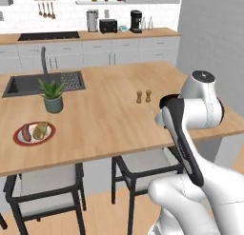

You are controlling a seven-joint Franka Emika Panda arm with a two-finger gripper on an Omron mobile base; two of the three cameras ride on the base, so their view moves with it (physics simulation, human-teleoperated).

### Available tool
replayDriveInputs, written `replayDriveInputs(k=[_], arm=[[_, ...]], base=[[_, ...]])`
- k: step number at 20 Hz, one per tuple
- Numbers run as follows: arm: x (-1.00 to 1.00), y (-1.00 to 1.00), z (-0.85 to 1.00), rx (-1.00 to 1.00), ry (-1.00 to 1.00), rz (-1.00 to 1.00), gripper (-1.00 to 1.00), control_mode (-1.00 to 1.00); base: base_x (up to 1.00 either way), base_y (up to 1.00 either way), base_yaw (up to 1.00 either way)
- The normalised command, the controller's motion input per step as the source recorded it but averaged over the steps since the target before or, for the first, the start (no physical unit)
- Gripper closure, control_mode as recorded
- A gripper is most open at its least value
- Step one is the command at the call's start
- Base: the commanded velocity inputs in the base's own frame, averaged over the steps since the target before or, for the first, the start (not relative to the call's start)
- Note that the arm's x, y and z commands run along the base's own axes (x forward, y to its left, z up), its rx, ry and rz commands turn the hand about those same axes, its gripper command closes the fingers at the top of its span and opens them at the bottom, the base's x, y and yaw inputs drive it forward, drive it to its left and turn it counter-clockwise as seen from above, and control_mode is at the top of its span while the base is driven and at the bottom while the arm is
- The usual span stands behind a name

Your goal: Place one bun and one sausage from the bowl on each plate.

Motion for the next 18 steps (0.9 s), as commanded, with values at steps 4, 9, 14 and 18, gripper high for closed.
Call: replayDriveInputs(k=[4,9,14,18], arm=[[0.0,0.0,0.0,0.0,0.0,0.0,-1.0,1.0],[0.0,0.0,0.0,0.0,0.0,0.0,-1.0,1.0],[0.0,0.0,0.0,0.0,0.0,0.0,-1.0,1.0],[0.0,0.0,0.0,0.0,0.0,0.0,-1.0,1.0]], base=[[0.09,-0.92,0.0],[0.16,-0.8,0.0],[0.28,-0.43,0.0],[0.44,-0.23,0.0]])
